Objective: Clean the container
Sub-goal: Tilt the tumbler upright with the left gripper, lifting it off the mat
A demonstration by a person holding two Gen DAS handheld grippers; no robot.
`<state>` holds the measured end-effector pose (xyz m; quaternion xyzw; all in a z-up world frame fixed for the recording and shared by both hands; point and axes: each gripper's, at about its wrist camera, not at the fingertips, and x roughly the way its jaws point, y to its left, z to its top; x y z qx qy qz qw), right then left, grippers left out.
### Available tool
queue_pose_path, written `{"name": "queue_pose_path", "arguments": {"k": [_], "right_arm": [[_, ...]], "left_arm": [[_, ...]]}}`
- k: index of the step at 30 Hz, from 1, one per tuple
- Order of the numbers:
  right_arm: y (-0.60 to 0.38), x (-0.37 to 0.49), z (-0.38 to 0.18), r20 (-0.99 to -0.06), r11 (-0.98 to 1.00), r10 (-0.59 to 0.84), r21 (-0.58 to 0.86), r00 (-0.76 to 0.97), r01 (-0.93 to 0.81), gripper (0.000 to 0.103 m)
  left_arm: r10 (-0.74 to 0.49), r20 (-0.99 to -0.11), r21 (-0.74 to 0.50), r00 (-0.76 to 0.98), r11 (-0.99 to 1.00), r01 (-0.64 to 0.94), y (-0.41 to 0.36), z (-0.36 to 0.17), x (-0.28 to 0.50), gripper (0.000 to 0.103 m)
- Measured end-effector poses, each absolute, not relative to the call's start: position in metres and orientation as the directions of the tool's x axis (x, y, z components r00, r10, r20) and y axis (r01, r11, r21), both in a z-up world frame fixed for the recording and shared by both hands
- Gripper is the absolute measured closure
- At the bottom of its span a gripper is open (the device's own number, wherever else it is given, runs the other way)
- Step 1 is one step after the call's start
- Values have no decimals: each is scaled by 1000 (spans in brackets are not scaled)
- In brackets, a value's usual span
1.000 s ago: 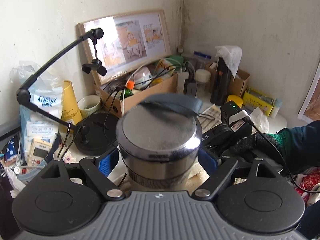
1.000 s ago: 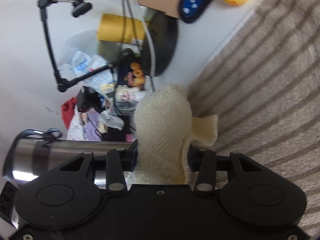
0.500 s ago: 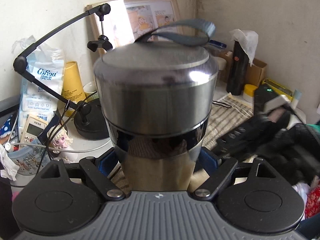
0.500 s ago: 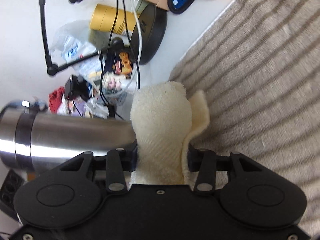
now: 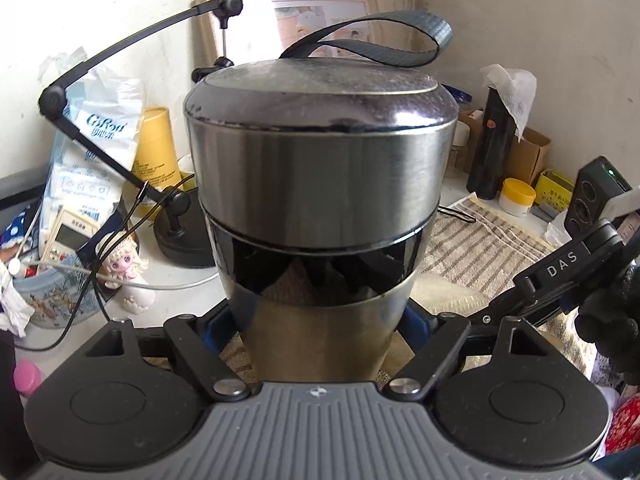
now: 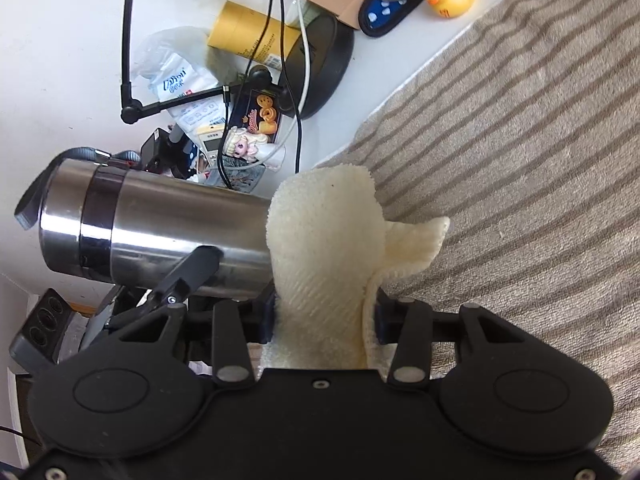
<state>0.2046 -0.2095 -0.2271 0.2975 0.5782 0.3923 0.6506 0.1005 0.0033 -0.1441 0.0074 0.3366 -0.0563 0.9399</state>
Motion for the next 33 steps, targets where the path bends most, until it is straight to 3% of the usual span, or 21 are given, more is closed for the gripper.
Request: {"name": "queue_pose_path", "arguments": {"k": [13,18,25,28,33], "right_arm": [[-212,194,-222,-367,374,927,916,69,-144,61],[-197,188,-216,-349,349,936,914,33,-206,61],[-181,173,-186,-350,308,936,854,-25,-420,61],[-204,177,-194,-265,258,964,909,24,-328,62],[-234,193,-226,-19,27,984,999,178,-42,62]], "left_arm": [[-160,-504,-274,849,962,19,59,-59,83,21],[-203,-474,-337,857,941,36,65,-40,81,21],[-224,-484,-342,846,938,53,67,-38,81,21],[-269,-450,-387,852,918,85,76,-35,73,21],[-323,-396,-424,860,894,141,73,-29,67,21]]}}
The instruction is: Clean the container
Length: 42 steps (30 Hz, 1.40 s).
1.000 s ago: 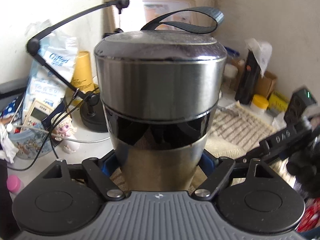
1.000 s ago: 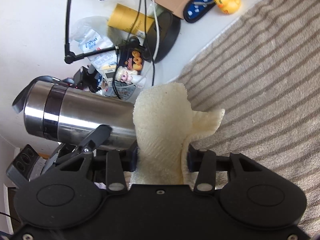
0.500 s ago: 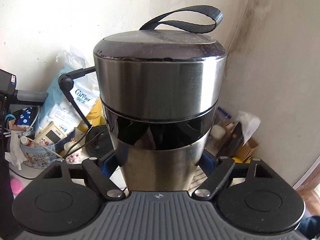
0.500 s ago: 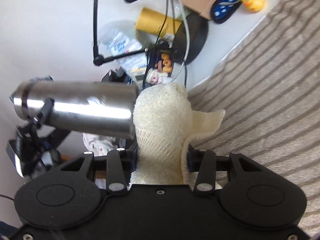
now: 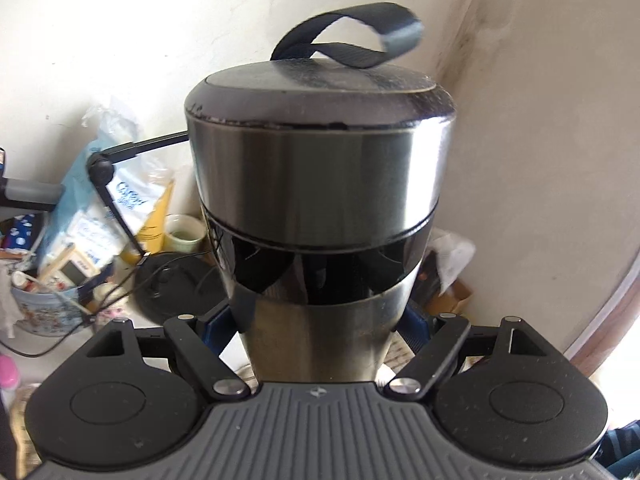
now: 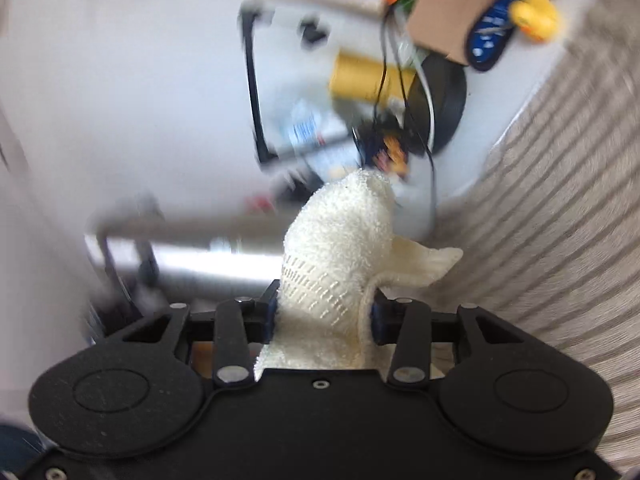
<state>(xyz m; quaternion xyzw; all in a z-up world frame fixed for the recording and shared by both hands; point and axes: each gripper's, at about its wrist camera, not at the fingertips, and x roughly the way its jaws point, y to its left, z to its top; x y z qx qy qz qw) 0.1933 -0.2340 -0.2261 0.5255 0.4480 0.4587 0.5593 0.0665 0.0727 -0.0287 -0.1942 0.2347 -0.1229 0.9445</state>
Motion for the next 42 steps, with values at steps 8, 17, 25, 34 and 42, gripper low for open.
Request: {"name": "queue_pose_path", "arguments": {"k": [8,17,25,34,42], "right_arm": [[-227,185,-259,228,-321,906,919,356,229,62],[-235,157,-260,302,-414,881,864,365,285,62],[-247,185,-255,297,-429,839,877,455,218,62],[-237,163,-270,268,-421,866,845,421,329,62],[-272,152,-262,210,-343,889,894,406,289,62]], "left_arm": [[-363,-292,-547,885,822,157,73,-23,69,21],[-341,-280,-560,897,817,136,81,-23,70,21],[-403,-262,-582,877,791,190,72,-23,67,21],[-363,-254,-605,897,783,145,80,-32,75,21],[-274,-401,-453,874,889,71,80,-60,81,21]]}}
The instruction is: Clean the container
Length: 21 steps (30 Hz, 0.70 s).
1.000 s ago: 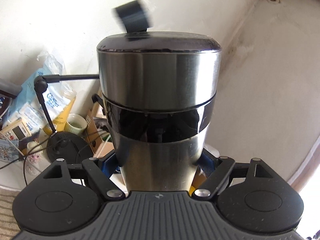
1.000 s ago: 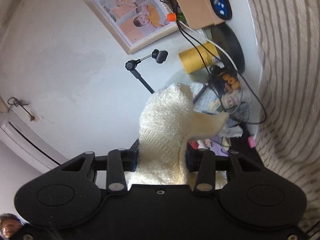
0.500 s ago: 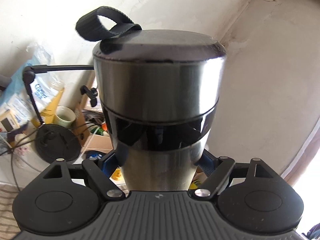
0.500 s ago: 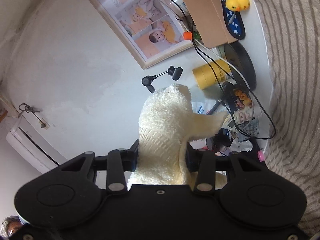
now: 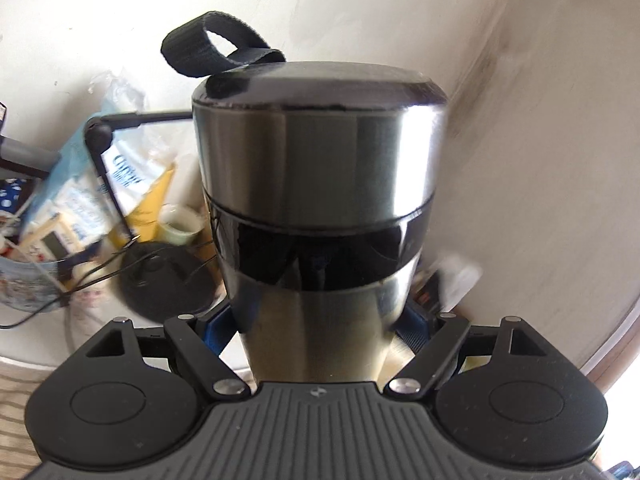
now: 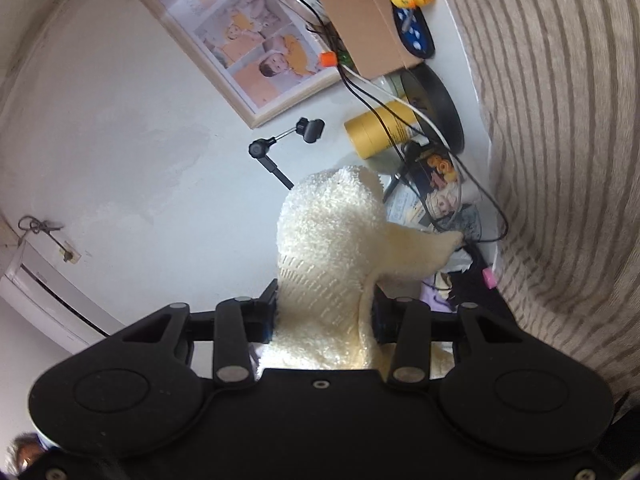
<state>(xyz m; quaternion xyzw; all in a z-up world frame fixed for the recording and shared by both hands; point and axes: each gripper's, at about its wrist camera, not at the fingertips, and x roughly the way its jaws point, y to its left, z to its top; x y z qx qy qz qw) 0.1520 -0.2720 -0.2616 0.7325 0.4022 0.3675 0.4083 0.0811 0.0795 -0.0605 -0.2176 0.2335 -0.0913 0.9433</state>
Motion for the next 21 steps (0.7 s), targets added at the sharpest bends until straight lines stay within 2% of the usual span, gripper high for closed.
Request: {"name": "queue_pose_path", "arguments": {"k": [2,7,10,14,21], "right_arm": [[-283,158,-254,161,-277,900,928,405,248,62],[-297,183,-230,-29,-5,930,996,367,92,62],[-293,198,-226,-67,56,937,997,343,44,62],[-279,217,-233,-96,97,944,995,316,13,62],[-253,239,-260,-265,284,930,958,253,-41,62]], "left_arm": [[-245,-438,-403,865,914,54,78,-72,86,21],[-155,-510,-238,846,971,35,66,-96,93,21],[-115,-530,-142,840,989,45,55,-105,95,21],[-95,-535,-81,839,995,61,47,-113,95,21],[-66,-553,0,831,997,79,34,-130,99,21]]}}
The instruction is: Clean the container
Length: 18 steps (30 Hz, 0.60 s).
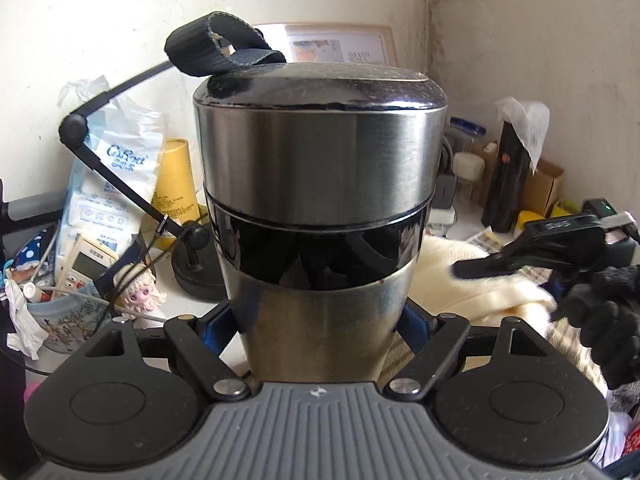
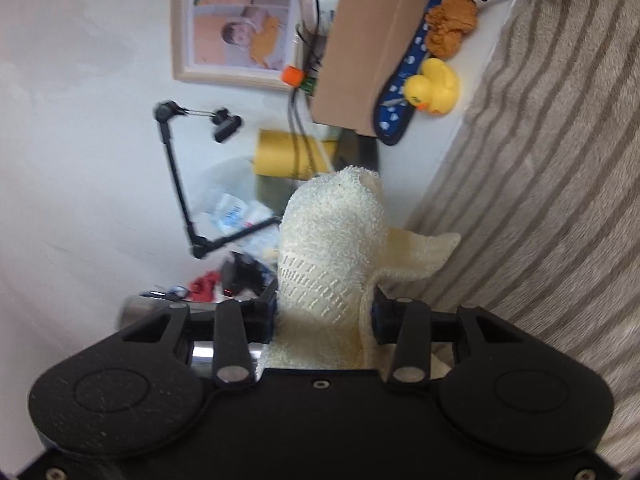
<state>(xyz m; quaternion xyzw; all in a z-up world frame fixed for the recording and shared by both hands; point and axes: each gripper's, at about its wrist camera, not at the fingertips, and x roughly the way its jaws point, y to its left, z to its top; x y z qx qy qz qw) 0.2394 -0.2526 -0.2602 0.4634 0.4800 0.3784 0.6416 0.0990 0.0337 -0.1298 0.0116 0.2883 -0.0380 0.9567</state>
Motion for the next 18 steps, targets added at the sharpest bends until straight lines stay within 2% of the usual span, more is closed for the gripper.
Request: {"name": "queue_pose_path", "arguments": {"k": [8,11,13,18], "right_arm": [[-244,249,-267,-528,563,825,800,200,-209,63],[-236,252,-264,-560,590,807,749,187,-301,65],[-230,254,-259,-582,602,795,720,172,-345,55],[-241,256,-246,-587,604,794,734,157,-309,34]], "left_arm": [[-46,-563,5,825,998,60,20,-144,97,20],[-38,-559,7,828,999,51,18,-145,97,20],[-30,-562,10,827,999,43,16,-145,95,20],[-1,-593,6,805,1000,5,13,-141,97,20]]}}
